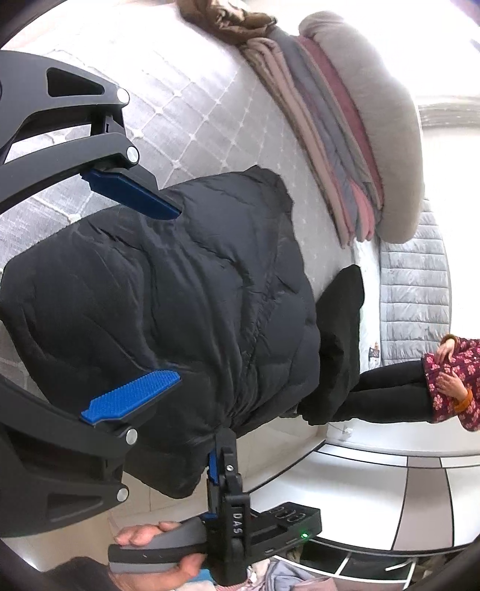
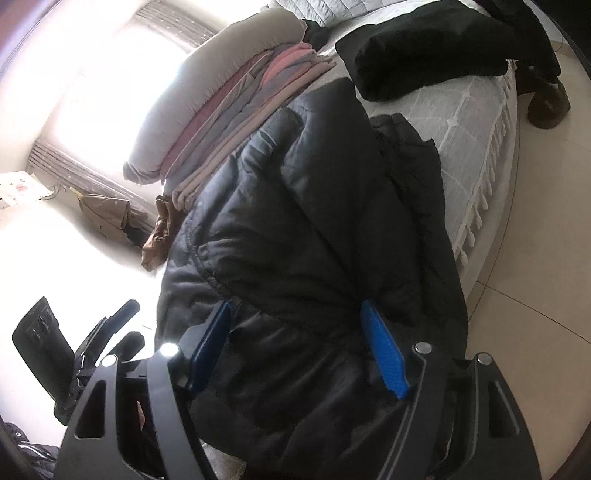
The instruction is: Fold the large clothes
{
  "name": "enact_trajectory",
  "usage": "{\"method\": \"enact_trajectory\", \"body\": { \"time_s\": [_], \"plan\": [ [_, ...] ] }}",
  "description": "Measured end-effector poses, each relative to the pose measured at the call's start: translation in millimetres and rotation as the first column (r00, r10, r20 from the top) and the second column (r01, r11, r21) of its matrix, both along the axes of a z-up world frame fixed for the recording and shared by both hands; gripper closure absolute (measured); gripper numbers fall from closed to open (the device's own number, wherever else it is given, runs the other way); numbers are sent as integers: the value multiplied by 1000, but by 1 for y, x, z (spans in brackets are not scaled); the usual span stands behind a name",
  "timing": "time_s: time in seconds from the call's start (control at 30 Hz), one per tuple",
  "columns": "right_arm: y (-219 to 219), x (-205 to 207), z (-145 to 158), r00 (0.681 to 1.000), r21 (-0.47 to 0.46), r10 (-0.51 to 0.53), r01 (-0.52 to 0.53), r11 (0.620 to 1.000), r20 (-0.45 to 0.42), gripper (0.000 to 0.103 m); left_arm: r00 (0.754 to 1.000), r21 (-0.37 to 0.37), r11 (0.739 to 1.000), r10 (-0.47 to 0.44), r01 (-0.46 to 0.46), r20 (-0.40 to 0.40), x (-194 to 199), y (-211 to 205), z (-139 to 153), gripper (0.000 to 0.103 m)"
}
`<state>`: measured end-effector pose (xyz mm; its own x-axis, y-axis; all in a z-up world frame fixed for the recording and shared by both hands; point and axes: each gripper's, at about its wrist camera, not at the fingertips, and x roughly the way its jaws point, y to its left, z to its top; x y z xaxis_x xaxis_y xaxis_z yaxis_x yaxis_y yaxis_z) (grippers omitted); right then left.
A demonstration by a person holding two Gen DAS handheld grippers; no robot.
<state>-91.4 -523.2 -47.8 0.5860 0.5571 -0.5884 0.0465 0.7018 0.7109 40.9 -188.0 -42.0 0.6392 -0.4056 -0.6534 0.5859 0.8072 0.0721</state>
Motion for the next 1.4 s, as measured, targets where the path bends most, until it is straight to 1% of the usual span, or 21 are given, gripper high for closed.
{"method": "enact_trajectory", "body": {
  "time_s": [0.07, 0.13, 0.3, 0.37, 0.47, 0.5, 0.53, 0.6, 0.67, 0.73, 0.77, 0.8, 0.87, 0.9, 1.0, 1.07, 1.13, 1.23, 1.27, 1.3, 1.4],
  "plan": [
    [1, -6, 6, 999, 5, -8, 7, 1000, 36, 28, 1000, -2, 1000, -3, 3, 10, -2, 1, 3, 23],
    [2, -9, 7, 999, 4, -12, 12, 1000, 38, 25, 1000, -6, 1000, -4, 4, 19, -3, 2, 5, 23],
    [6, 0, -9, 999, -1, 4, -4, 1000, -34, 25, 999, -19, 1000, -3, 4, 34, -7, 3, 11, 23],
    [4, 1, -7, 1000, 3, -6, 6, 1000, -13, 25, 999, -21, 1000, -2, 3, 39, -9, 4, 12, 23],
    [-1, -1, 6, 998, 19, -34, 33, 999, 60, 24, 999, -24, 1000, -2, 3, 47, -10, 5, 14, 23],
    [-2, 1, 7, 997, 12, -38, 38, 999, 62, 22, 999, -25, 1000, -1, 3, 50, -10, 5, 15, 23],
    [-2, 3, 5, 998, 4, -37, 37, 999, 52, 20, 999, -25, 1000, 0, 1, 52, -10, 5, 15, 23],
    [2, 15, -13, 999, -23, -10, 10, 1000, -33, 19, 999, -24, 1000, 1, 0, 52, -9, 3, 14, 23],
    [6, 22, -25, 997, -26, 14, -16, 1000, -75, 19, 1000, -19, 1000, 2, -1, 31, -6, 2, 9, 23],
    [3, 23, -22, 998, -18, 15, -17, 1000, -66, 19, 999, -16, 1000, -12, 11, -44, 4, 0, -2, 23],
    [-1, 21, -16, 999, -6, 5, -5, 1000, -37, 19, 994, -25, 999, -23, 20, -103, 12, 1, -8, 23],
    [-7, 18, -9, 1000, 15, -8, 8, 1000, 0, 19, 983, -51, 998, -31, 22, -183, 21, 5, -14, 23],
    [-21, 14, 0, 998, 33, -35, 34, 999, 42, 19, 960, -118, 993, -40, 7, -279, 35, 18, -18, 23],
    [-30, 13, 2, 998, 25, -52, 51, 998, 44, 15, 936, -188, 982, -50, -17, -349, 47, 32, -17, 23],
    [-52, 14, -5, 997, 17, -81, 81, 997, -4, 11, 871, -322, 938, -47, -130, -489, 78, 72, -17, 23],
    [-62, 18, -14, 997, 29, -70, 71, 997, -44, 11, 828, -371, 904, -35, -212, -560, 96, 99, -22, 23],
    [-70, 24, -28, 996, 52, -45, 50, 997, -81, 11, 782, -386, 884, -37, -265, -622, 112, 115, -32, 21],
    [-74, 36, -46, 993, 81, 6, 4, 997, -121, 11, 680, -416, 840, -79, -349, -729, 134, 128, -60, 18],
    [-75, 39, -51, 991, 81, 15, -4, 997, -135, 11, 654, -418, 831, -89, -367, -751, 141, 129, -70, 18],
    [-76, 41, -56, 988, 80, 22, -10, 997, -150, 11, 641, -422, 824, -96, -378, -761, 143, 129, -77, 18],
    [-86, 52, -66, 984, 118, 46, -26, 993, -171, 11, 579, -443, 791, -140, -423, -803, 151, 129, -98, 18]
  ]
}}
